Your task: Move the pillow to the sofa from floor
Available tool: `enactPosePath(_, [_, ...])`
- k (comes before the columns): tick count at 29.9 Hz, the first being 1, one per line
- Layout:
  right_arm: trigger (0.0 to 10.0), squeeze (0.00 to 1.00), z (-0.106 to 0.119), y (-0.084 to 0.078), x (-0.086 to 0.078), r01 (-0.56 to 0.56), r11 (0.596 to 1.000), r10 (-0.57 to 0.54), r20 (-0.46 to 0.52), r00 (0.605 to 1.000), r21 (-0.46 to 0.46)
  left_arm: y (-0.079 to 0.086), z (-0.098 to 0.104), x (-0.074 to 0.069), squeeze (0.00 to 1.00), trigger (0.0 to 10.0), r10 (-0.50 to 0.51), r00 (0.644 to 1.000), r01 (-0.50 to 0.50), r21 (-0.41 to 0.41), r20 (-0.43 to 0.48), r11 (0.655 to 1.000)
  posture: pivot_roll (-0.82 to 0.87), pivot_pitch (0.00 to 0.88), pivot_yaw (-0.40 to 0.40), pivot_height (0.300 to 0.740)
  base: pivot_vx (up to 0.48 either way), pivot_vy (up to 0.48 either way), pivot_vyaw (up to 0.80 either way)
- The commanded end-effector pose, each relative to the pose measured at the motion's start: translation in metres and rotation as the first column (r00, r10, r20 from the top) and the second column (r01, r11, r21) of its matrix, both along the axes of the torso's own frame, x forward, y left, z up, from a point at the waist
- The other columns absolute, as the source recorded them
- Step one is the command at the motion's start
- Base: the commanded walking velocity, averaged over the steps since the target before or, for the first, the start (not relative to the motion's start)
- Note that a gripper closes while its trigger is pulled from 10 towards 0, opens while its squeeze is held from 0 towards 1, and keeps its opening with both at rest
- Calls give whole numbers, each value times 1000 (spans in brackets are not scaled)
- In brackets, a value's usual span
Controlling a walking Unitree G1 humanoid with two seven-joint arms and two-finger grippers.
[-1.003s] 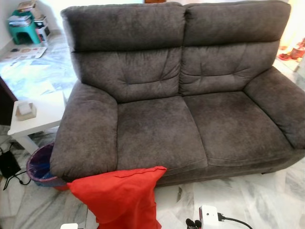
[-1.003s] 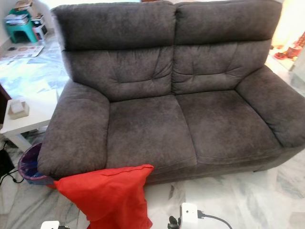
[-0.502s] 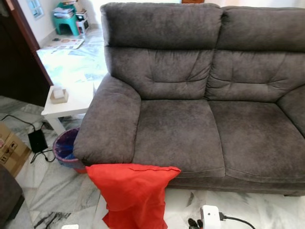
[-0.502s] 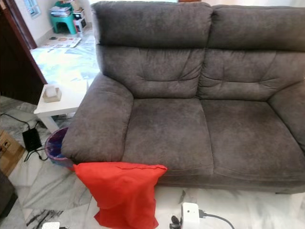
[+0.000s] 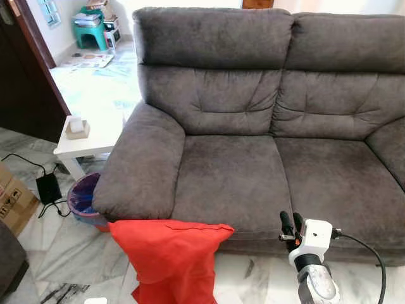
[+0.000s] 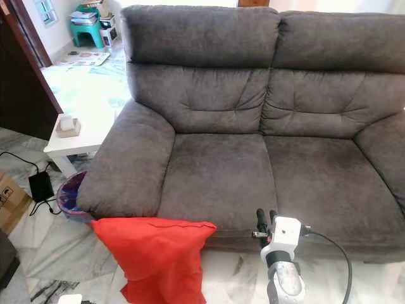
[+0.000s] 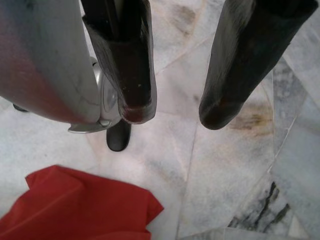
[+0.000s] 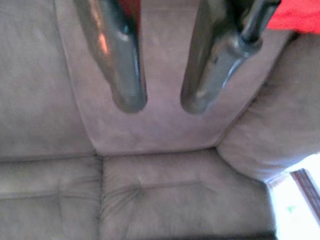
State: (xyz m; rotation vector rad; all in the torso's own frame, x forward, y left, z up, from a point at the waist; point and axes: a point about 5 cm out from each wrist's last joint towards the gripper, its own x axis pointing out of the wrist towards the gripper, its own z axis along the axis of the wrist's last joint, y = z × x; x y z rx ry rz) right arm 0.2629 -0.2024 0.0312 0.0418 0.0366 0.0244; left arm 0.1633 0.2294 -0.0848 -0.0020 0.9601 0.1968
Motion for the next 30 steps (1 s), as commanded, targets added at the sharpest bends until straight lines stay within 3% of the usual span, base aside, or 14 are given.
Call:
enactPosePath(1, [10000,0,6,-9,-7,15,1000,-15,29,999,-2,3,-3,-9,0,10000,10,999,-10,1,-33,1000,4,76,4,740,0,0,0])
enactPosePath(4, [10000,0,-25,-19,-40,46,999,-46,-110,993,-2,4,-3,-8,0,10000,8,1000,-8,5,-27,1000,-4,70,3,740,0,0,0])
enactPosePath(6, [10000,0,-32,-21,-47,60,998,-58,-143,988,6,4,-3,-8,0,10000,8,1000,-8,6,-27,1000,-4,70,3,740,0,0,0])
enactPosePath(7, [10000,0,-57,-28,-66,111,993,-114,-271,956,-27,3,-3,-8,0,10000,15,1000,-15,8,-22,1000,17,59,6,740,0,0,0])
enactPosePath(10, [10000,0,-71,-32,-80,121,991,-136,-346,928,-64,3,-3,-8,0,10000,19,1000,-19,8,-20,1000,17,59,6,740,0,0,0])
enactPosePath(11, [10000,0,-87,-35,-98,124,987,-157,-477,865,-100,4,-3,-8,0,10000,17,1000,-17,11,-23,1000,13,48,11,740,0,0,0])
enactPosePath(12, [10000,0,-87,-35,-98,124,987,-157,-477,865,-100,4,-3,-8,0,10000,17,1000,-17,11,-23,1000,13,48,11,740,0,0,0])
enactPosePath(13, [10000,0,-99,-35,-110,123,986,-166,-571,804,-113,4,-3,-8,0,10000,16,1000,-16,13,-26,1000,12,38,20,740,0,0,0])
enactPosePath(16, [10000,0,-115,-28,-125,112,991,-131,-695,707,-73,5,-2,-8,0,10000,11,1000,-10,19,-25,1000,11,37,23,740,0,0,0])
enactPosePath(18, [10000,0,-118,-27,-128,100,992,-125,-723,679,-77,5,-2,-8,0,10000,21,1000,-20,19,-22,1000,11,37,23,740,0,0,0])
enactPosePath(19, [10000,0,-123,-25,-133,51,993,-113,-771,626,-105,6,-2,-8,0,10000,34,999,-33,17,-19,999,19,27,31,740,0,0,0])
enactPosePath(20, [10000,0,-124,-24,-133,30,992,-113,-782,612,-120,6,-2,-9,0,10000,35,999,-35,17,-20,999,19,27,31,740,0,0,0])
enactPosePath(24, [10000,0,-117,-23,-112,176,982,-165,-736,657,-63,5,-3,-9,0,10000,22,999,-22,18,-24,1000,29,23,30,740,0,0,0])
enactPosePath(30, [10000,0,-114,-18,-98,175,983,-155,-725,672,-48,4,-3,-9,0,10000,20,999,-19,11,-31,1000,42,39,18,740,0,181,0])
